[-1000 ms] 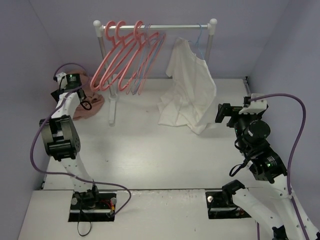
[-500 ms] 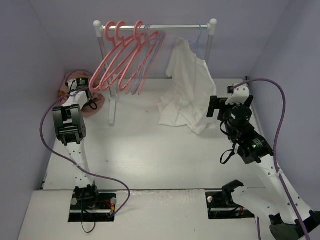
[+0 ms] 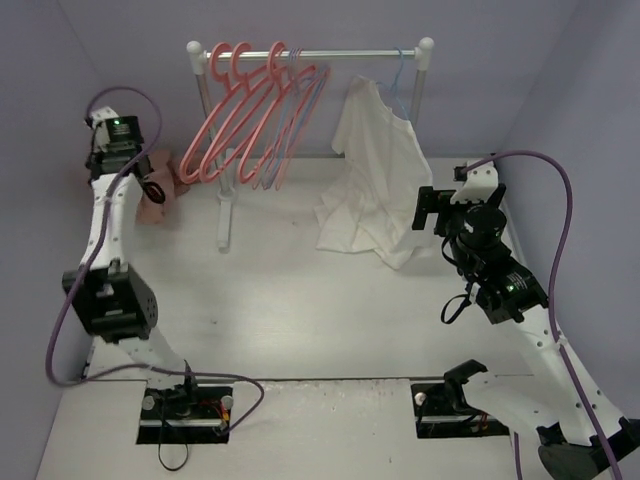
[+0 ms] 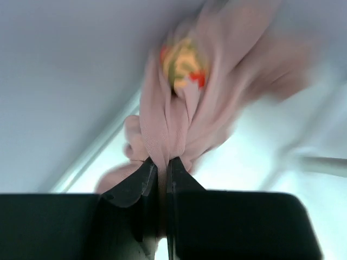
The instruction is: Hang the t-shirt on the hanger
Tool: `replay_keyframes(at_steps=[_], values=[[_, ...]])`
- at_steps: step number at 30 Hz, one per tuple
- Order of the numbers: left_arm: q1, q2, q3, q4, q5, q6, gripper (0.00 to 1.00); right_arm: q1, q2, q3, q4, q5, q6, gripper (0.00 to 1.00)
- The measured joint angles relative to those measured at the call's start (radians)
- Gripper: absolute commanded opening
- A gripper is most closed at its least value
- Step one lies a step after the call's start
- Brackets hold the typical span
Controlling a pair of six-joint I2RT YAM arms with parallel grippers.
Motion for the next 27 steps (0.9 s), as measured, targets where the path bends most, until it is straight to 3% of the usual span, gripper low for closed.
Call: replay_keyframes(at_steps=[4,9,12,16,20,23,27], values=[[-0.039,-0.268,0.137,-0.038,0.093,0.046,0.00,0.000,0.007,0.028,0.000,-0.054,-0.017,1.00],[-0.247,-0.477,0.221,-0.139,0.163,0.094,0.00,0.000,0.009,0.065,0.001,-0.105,-0.019,1.00],[-0.335,-0.553,0.217,-0.207,0.289,0.106,0.00,0.000,0.008,0.071,0.003,-0.132,-0.015,1.00],[-0.396,-0.583,0.172,-0.280,0.514,0.099,0.00,0.000,0.008,0.071,0.001,-0.168,0.000,0.97],[-0.555,-0.547,0.157,-0.323,0.685,0.094,0.00,0.000,0.009,0.071,0.001,-0.188,0.009,0.94],[-0.665,-0.459,0.203,-0.342,0.739,0.094,0.00,0.000,0.014,0.074,0.001,-0.196,0.010,0.89],[-0.720,-0.342,0.344,-0.358,0.748,0.090,0.00,0.000,0.028,0.089,0.000,-0.204,0.010,0.86]])
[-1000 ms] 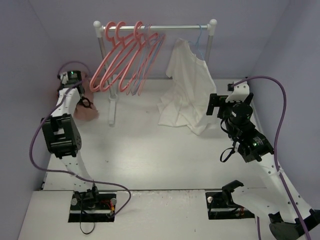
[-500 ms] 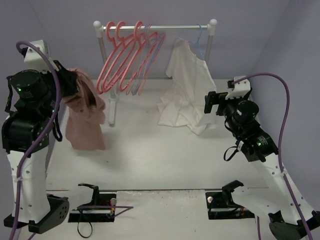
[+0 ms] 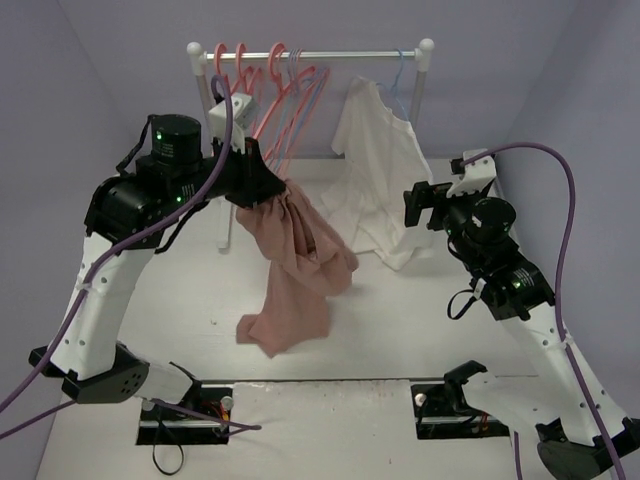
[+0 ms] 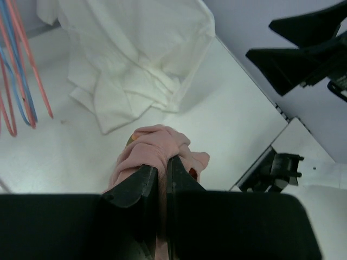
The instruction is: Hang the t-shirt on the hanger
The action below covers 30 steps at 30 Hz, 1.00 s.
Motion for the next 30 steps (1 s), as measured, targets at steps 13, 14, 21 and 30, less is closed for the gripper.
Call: replay_keyframes(at_steps=[13,14,21,30], values=[[-0.003,-0.286,-0.716,0.139,-0.307,-0.106,0.74,0.000,0.005,-0.050,0.021,-0.152,0.036,0.69],[-0.003,-0.296,-0.792,0.141,-0.339,-0.124,0.75,0.001,0.012,-0.069,0.019,-0.171,0.045,0.67],[-0.003,-0.356,-1.121,0.200,-0.566,-0.227,0.76,0.116,0.184,-0.180,0.038,-0.244,0.089,0.62],[-0.052,-0.505,-1.334,0.280,-0.591,-0.469,0.69,0.351,0.443,-0.220,0.120,-0.272,0.087,0.51]])
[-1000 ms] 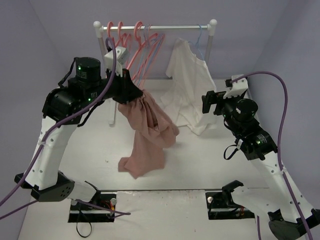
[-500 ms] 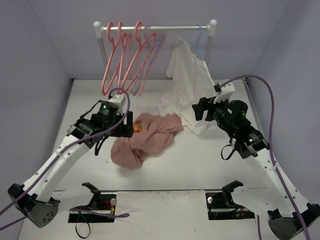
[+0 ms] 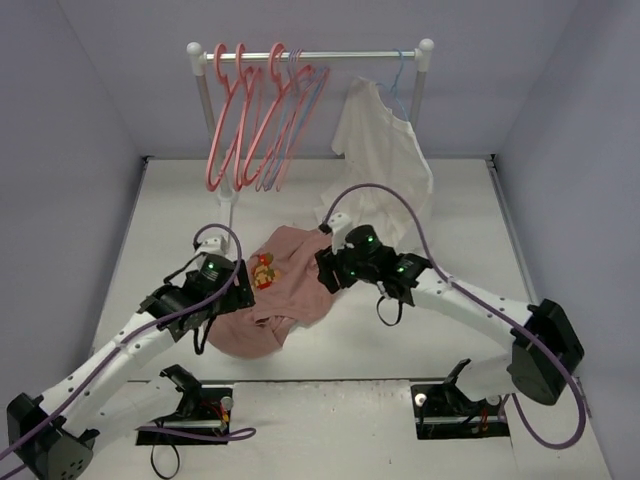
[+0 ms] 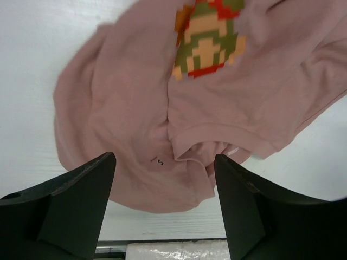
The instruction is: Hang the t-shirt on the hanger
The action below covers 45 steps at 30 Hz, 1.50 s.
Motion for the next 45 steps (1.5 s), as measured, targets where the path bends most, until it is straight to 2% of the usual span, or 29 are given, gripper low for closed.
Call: replay_keyframes(at_steps=[4,10,12,20,27,30,32,36,39,42,45], values=[[-0.137,0.072,-0.103,0.006,-0.013,-0.146,0.69,0.105,0.087,-0.014,0.031,0.005,0.001,0.53],[-0.321,0.171,-0.119,0.022,-0.088,-0.344,0.66,0.196,0.107,-0.111,0.109,0.043,0.038,0.64],[-0.361,0.187,-0.125,0.032,-0.105,-0.400,0.65,0.205,0.108,-0.151,0.138,0.054,0.057,0.65],[-0.421,0.211,-0.176,0.049,-0.158,-0.560,0.65,0.212,0.175,-0.222,0.250,0.114,0.107,0.65],[-0.425,0.213,-0.217,0.064,-0.162,-0.622,0.65,0.213,0.258,-0.222,0.355,0.127,0.115,0.64],[-0.426,0.213,-0.222,0.065,-0.162,-0.630,0.65,0.213,0.279,-0.221,0.394,0.131,0.116,0.59],[-0.435,0.208,-0.222,0.066,-0.165,-0.633,0.65,0.213,0.288,-0.221,0.417,0.134,0.118,0.51],[-0.465,0.199,-0.222,0.070,-0.172,-0.633,0.66,0.213,0.306,-0.221,0.451,0.142,0.129,0.26],[-0.478,0.201,-0.222,0.071,-0.171,-0.634,0.66,0.213,0.318,-0.221,0.473,0.148,0.139,0.14],[-0.482,0.215,-0.222,0.072,-0.167,-0.639,0.62,0.213,0.321,-0.221,0.479,0.148,0.147,0.10],[-0.482,0.232,-0.226,0.073,-0.160,-0.648,0.47,0.211,0.321,-0.221,0.479,0.148,0.149,0.09]])
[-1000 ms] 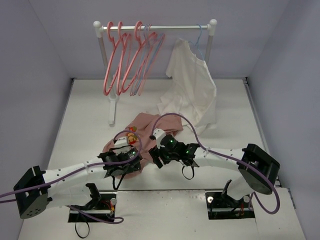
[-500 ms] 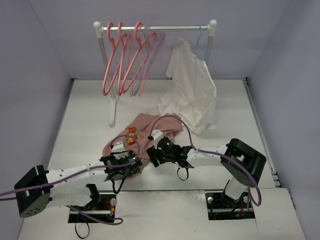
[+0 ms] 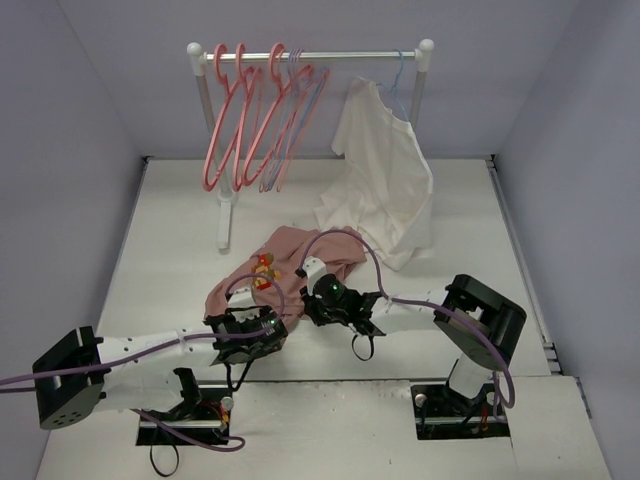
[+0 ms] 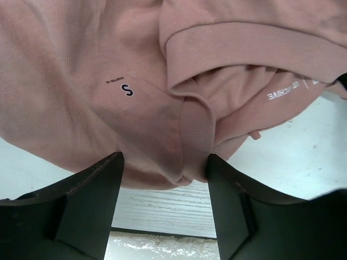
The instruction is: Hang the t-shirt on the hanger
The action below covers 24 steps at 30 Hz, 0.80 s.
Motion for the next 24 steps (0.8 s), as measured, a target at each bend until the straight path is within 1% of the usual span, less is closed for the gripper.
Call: replay_keyframes(at_steps=[1,4,5,6,11,12,14,17,21,24], values=[[0.000,0.004,-0.002,0.001,0.003,-0.005,0.41,-0.001,0.000,0.000,0.000,0.000,0.000,0.08],[0.000,0.012,-0.010,0.002,0.004,-0.018,0.11,-0.005,-0.006,-0.001,-0.004,0.000,0.000,0.08],[0.000,0.014,-0.011,0.002,0.004,-0.020,0.04,-0.007,-0.010,-0.002,-0.008,0.000,0.000,0.08],[0.000,0.017,-0.011,0.003,0.003,-0.019,0.00,-0.009,-0.016,-0.002,-0.016,0.000,0.000,0.08],[0.000,0.025,0.011,-0.020,-0.012,-0.003,0.00,-0.022,-0.086,-0.002,-0.079,0.016,-0.011,0.05],[0.000,0.020,0.022,-0.035,-0.021,0.005,0.00,-0.024,-0.110,-0.001,-0.104,0.024,-0.019,0.04],[0.001,-0.001,0.093,-0.121,-0.053,0.044,0.00,-0.029,-0.172,0.020,-0.179,0.048,-0.041,0.04],[0.034,-0.060,0.307,-0.230,-0.117,0.172,0.00,-0.051,-0.294,0.121,-0.320,0.090,-0.106,0.03],[0.143,-0.104,0.720,-0.270,-0.191,0.416,0.00,-0.122,-0.425,0.385,-0.460,0.145,-0.232,0.03],[0.190,-0.087,0.984,-0.289,-0.239,0.621,0.00,-0.167,-0.478,0.588,-0.526,0.173,-0.325,0.03]])
